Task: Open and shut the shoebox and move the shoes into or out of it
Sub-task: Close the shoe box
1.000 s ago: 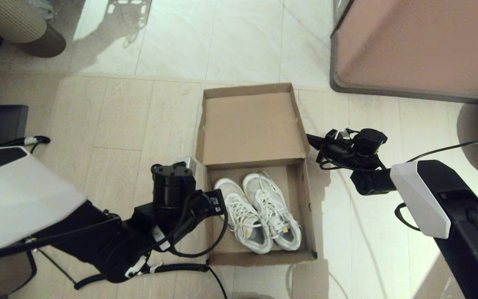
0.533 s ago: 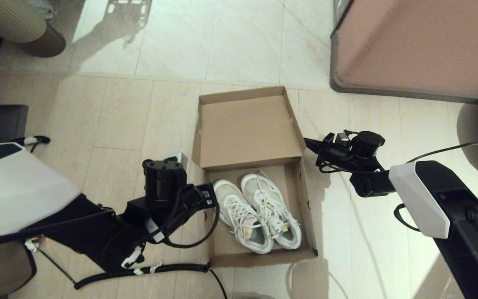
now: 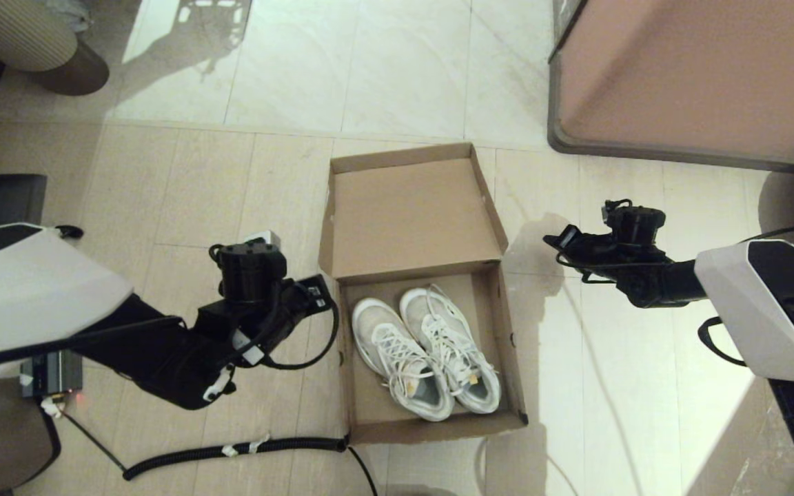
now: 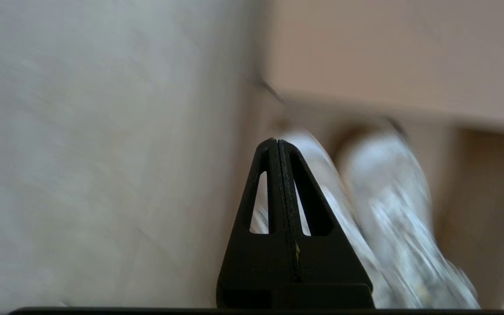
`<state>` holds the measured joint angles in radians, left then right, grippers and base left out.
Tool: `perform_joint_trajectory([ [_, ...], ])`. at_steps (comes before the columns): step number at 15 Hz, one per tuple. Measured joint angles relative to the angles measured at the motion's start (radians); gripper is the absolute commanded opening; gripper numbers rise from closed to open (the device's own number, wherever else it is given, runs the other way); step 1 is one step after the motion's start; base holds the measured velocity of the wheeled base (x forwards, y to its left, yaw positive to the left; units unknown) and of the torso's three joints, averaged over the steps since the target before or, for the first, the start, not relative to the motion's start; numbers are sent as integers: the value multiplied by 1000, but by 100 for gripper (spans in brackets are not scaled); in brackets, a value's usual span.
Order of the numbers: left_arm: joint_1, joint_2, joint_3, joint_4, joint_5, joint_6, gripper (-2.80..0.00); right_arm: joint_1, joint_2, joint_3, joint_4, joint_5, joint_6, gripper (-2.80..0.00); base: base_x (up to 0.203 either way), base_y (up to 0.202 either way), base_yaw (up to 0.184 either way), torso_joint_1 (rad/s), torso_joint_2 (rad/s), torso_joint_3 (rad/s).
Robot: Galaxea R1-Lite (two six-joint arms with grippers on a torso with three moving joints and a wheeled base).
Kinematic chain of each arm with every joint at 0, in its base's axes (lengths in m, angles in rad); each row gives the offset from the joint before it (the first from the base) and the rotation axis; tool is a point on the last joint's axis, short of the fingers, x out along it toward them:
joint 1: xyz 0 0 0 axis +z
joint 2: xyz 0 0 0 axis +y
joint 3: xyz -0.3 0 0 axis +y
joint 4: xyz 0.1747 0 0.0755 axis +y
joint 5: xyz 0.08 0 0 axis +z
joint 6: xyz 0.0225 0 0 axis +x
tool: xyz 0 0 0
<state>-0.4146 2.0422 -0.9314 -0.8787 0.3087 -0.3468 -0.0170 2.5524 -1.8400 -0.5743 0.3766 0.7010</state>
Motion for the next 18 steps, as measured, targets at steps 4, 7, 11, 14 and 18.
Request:
perform_joint_trajectory([
  [4, 128, 53, -132, 0, 36, 6, -280, -7, -141, 203, 25, -118, -279, -280, 0, 0, 0, 0, 0, 0],
  [7, 187, 134, -254, 2, 36, 10, -280, 40, -187, 248, 9, -397, -286, -280, 0, 0, 0, 0, 0, 0],
  [11, 206, 297, -513, 2, 83, 42, -280, 79, -166, 157, 23, -460, -257, -280, 0, 0, 0, 0, 0, 0],
  [14, 198, 418, -673, 10, 122, 50, -280, 92, -125, 0, 132, -404, -254, -280, 0, 0, 0, 0, 0, 0],
  [18, 181, 519, -813, 57, 139, 48, -280, 105, -60, -124, 220, -337, -210, -280, 0, 0, 0, 0, 0, 0],
])
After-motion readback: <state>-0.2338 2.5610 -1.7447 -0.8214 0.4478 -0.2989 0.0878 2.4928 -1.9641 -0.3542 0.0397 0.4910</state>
